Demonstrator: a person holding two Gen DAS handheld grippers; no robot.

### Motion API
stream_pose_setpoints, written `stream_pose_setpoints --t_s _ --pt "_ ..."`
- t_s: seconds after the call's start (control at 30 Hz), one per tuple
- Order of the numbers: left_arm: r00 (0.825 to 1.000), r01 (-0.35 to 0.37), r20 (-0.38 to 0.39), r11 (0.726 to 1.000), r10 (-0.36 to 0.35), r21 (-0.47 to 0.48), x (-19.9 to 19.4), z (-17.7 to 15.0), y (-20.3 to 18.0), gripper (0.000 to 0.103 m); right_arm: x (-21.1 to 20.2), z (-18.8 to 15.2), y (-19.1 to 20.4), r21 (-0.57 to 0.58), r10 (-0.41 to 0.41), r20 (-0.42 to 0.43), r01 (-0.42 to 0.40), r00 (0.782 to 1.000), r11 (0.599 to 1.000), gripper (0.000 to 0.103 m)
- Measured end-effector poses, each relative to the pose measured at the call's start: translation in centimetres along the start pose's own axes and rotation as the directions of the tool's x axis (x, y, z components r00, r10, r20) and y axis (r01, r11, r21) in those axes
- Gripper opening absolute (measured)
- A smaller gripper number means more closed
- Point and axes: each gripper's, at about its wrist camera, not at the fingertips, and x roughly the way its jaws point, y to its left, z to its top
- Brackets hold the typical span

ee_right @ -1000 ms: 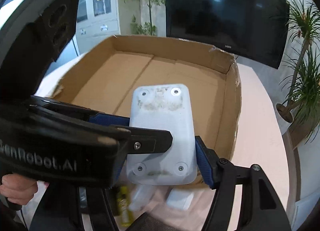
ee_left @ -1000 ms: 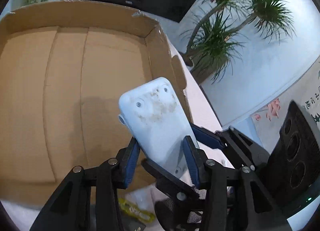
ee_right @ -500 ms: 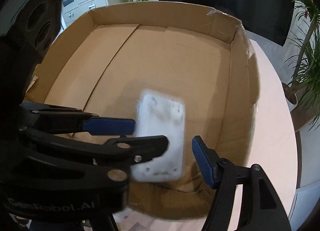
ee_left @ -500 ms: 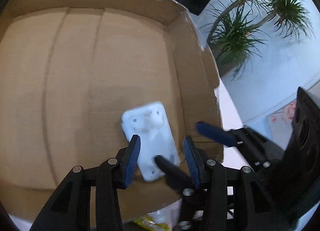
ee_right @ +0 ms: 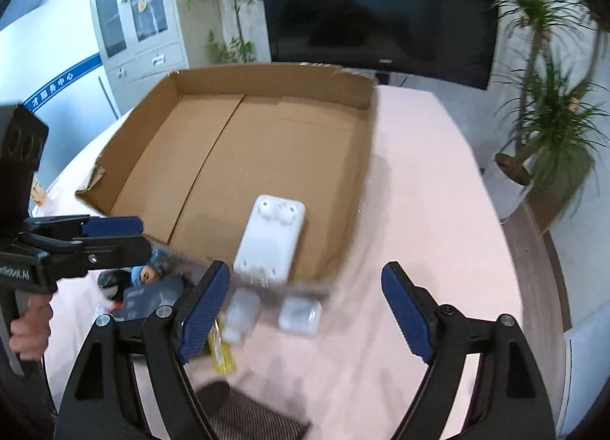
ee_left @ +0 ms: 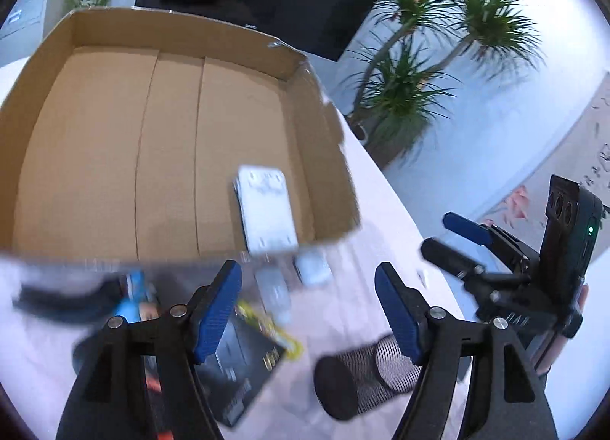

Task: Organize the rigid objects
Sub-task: 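Grasp the black mesh pen holder with the right gripper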

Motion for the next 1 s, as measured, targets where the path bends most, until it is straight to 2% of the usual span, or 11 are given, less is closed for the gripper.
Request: stream_pose_setpoints --t_s 0.13,0.17,0.23,0.4,0.53,0.67,0.73,0.8,0.87,0.97,1.0 --pt "0.997 0.071 -0.014 0.997 -0.071 0.003 -1.1 -4.4 -0.7 0.072 -1.9 -3.6 -0.5 0.072 -0.076 -0.028 0.078 0.997 0.994 0.084" --pt "0.996 0.081 -0.023 0.997 -0.081 0.004 -1.4 -5.7 -0.9 0.072 -2.1 -4.3 -0.3 0.070 -0.065 -0.032 0.067 0.997 0.995 0.084" --pt "0.994 0.095 -0.048 0.995 -0.093 0.027 -1.3 -8.6 -1.7 0.072 -2.8 -6.7 0.1 0.080 0.017 -0.054 -0.013 0.998 0.997 0.084" --pt "0.995 0.068 -0.084 0.993 -0.060 0.093 -0.4 -13.4 -4.3 0.072 -3.4 -11.9 1.1 0.146 0.122 -0.076 -0.110 0.990 0.983 0.084" --pt "0.990 0.102 -0.109 0.987 -0.088 0.125 0.5 -15.3 -5.0 0.072 -3.3 -14.3 1.9 0.186 0.182 -0.088 -0.163 0.979 0.969 0.083" --pt "0.989 0.113 -0.113 0.983 -0.097 0.143 1.1 -15.7 -4.9 0.070 -2.7 -15.3 2.1 0.219 0.217 -0.106 -0.190 0.970 0.957 0.070" --pt "0.984 0.139 -0.129 0.980 -0.120 0.143 1.4 -16.0 -4.8 0.058 -2.4 -15.5 1.7 0.248 0.249 -0.107 -0.217 0.963 0.944 0.065" --pt "0.980 0.164 -0.141 0.976 -0.144 0.145 1.4 -15.8 -4.8 0.052 -2.1 -15.4 1.5 0.265 0.275 -0.110 -0.239 0.955 0.934 0.054" --pt "0.979 0.168 -0.146 0.974 -0.146 0.154 1.6 -15.8 -5.0 0.045 -1.8 -15.4 1.6 0.270 0.277 -0.122 -0.237 0.953 0.933 0.049" --pt "0.983 0.139 -0.144 0.976 -0.115 0.166 2.2 -15.8 -5.1 0.031 -1.3 -15.3 2.0 0.266 0.274 -0.136 -0.232 0.952 0.936 0.041" --pt "0.985 0.120 -0.143 0.979 -0.096 0.167 2.3 -15.8 -5.1 0.026 -1.0 -15.3 2.2 0.261 0.262 -0.150 -0.217 0.953 0.941 0.033"
